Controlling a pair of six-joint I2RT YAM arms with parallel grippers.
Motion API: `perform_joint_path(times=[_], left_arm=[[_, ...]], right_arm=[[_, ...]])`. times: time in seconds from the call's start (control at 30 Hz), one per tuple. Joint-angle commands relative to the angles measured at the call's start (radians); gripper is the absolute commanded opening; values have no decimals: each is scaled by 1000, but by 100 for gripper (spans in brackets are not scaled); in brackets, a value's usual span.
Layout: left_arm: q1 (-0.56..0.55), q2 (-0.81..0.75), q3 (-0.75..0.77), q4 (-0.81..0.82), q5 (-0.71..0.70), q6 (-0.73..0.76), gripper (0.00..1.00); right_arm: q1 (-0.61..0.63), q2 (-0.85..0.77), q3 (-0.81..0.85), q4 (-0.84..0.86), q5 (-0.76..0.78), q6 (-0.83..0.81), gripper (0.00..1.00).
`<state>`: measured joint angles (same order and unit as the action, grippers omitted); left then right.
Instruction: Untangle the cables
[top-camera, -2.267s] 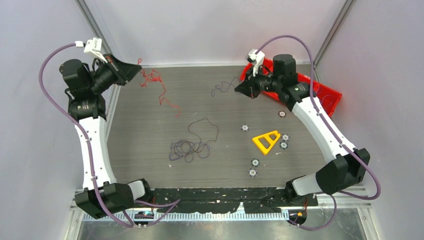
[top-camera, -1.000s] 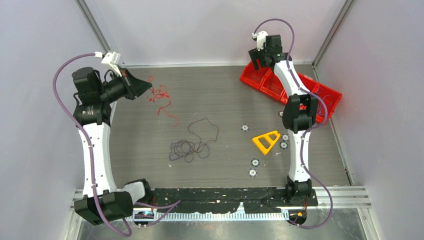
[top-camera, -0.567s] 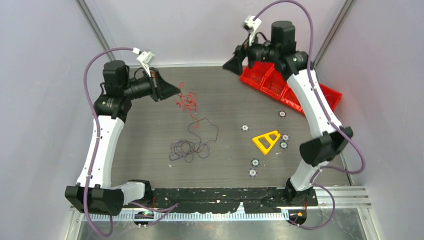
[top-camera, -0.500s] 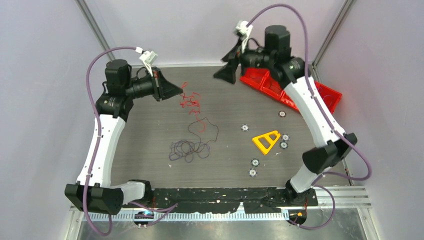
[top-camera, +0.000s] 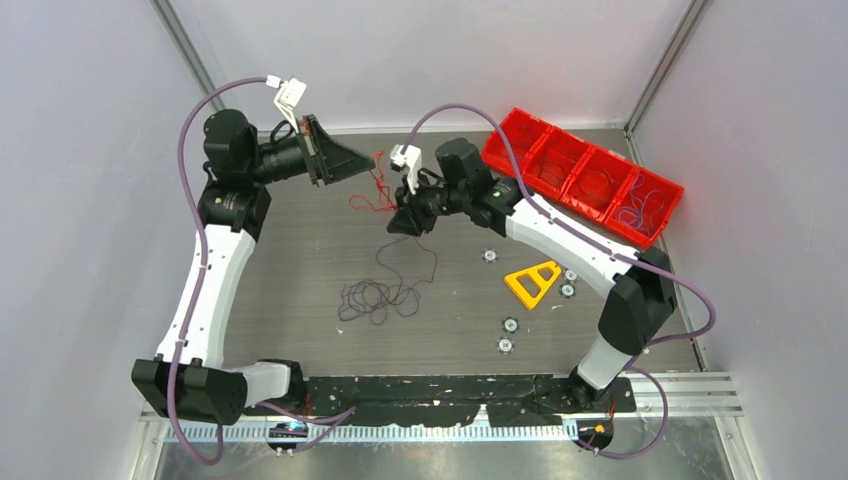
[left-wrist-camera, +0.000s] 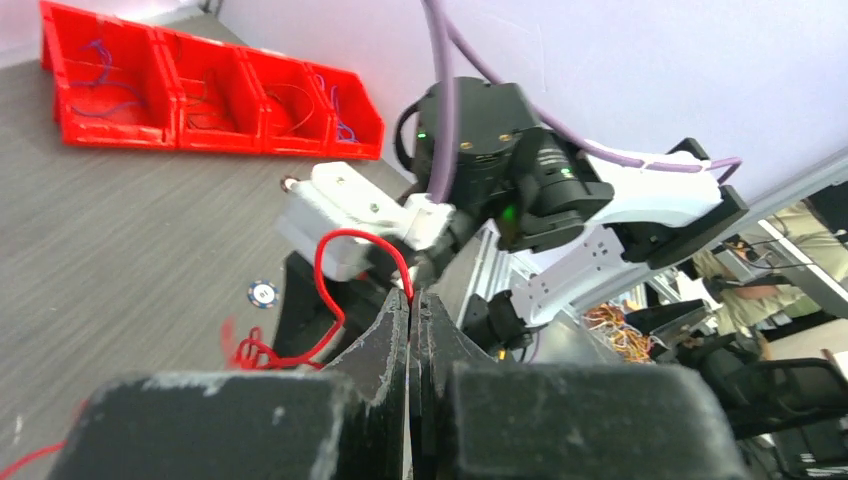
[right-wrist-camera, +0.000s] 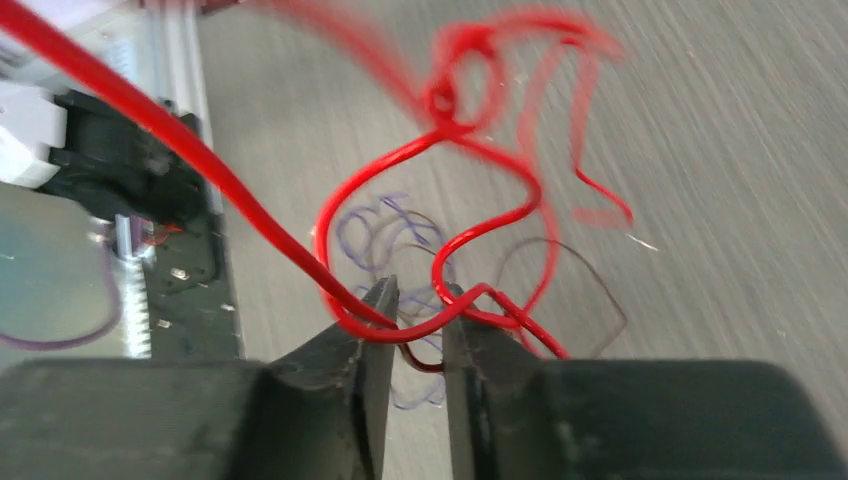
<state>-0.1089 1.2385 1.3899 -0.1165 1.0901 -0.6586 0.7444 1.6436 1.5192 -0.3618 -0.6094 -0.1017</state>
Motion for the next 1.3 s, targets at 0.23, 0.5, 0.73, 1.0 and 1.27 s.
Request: perform_joint_path(times=[0.23, 0.5, 0.73, 1.0, 1.27], left_arm=[[206, -8, 72, 300, 29, -239, 0], [242, 7, 99, 316, 21, -245, 0], [215, -17, 15, 191, 61, -33, 32], [-17, -34, 143, -735, -112, 1116, 94], [-306, -117, -9, -736, -323, 1496, 92]], right_arm=[[-147, -20, -192, 35, 103, -44, 5], [-222, -11, -216, -89, 12, -135, 6], [-228, -88, -191, -37, -101, -164, 5], [-195, -107, 3, -346, -330, -477, 16], [-120, -75, 123, -599, -340, -610, 16]])
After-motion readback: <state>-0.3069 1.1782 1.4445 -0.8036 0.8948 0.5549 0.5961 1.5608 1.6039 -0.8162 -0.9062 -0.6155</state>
